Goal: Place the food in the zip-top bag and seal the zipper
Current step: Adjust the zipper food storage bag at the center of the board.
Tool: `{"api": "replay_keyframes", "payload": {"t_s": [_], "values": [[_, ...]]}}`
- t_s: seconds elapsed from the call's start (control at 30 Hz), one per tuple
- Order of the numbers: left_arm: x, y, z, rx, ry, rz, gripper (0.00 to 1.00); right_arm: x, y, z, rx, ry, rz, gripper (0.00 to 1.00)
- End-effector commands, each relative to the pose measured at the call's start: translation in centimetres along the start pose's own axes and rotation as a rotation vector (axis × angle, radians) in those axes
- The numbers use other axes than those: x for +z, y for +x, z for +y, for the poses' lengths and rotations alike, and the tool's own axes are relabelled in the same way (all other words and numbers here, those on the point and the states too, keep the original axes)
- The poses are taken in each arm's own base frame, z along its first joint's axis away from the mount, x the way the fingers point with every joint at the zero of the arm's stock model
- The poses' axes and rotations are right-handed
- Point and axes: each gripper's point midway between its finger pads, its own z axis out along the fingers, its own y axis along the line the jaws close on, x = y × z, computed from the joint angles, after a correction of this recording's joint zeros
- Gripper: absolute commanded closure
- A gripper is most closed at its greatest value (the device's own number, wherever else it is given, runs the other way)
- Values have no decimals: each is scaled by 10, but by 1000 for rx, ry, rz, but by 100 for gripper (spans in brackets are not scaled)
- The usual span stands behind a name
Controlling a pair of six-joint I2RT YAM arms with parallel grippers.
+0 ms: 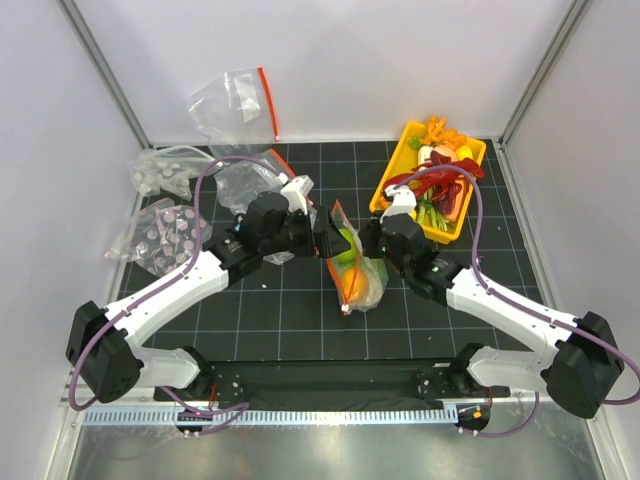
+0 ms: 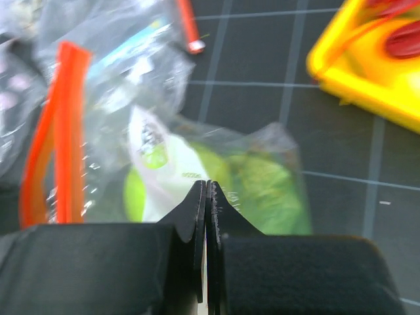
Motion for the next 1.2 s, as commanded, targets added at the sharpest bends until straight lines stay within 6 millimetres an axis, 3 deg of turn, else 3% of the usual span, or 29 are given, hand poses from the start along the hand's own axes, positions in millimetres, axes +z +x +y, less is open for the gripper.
{"api": "replay_keyframes", "payload": {"t_s": [0.0,0.17,0.37,0.5,0.57,0.73,0.83,0.87,1.07,1.1,1.17], "values": [[-1,-13,-14,26,58,-51,8,-10,-17,51,76,-241,-25,99],[1,-10,-15,23,69,-38,8,-16,-15,72,52,-366,-4,99],[-1,-13,-16,28,71,-53,7,-14,-9,77,39,-393,21,99],[4,-10,-11,13,51,-39,11,-14,-9,77,43,-389,20,99],[9,-8,1,-11,-5,-41,14,-14,-11,73,42,-369,12,99],[18,-2,3,-31,-6,-7,24,-12,-15,59,55,-287,-6,99],[19,-2,5,-30,-11,-6,40,-11,-17,50,59,-238,-12,99],[18,-3,4,-27,-12,-12,52,-11,-18,47,62,-220,-21,99],[8,-10,5,-2,-33,-50,94,-17,-24,36,65,-176,-46,99],[4,-13,4,4,-31,-62,100,-18,-27,34,66,-165,-57,99],[1,-15,2,30,-29,-59,100,-23,-32,31,63,-160,-77,99]]}}
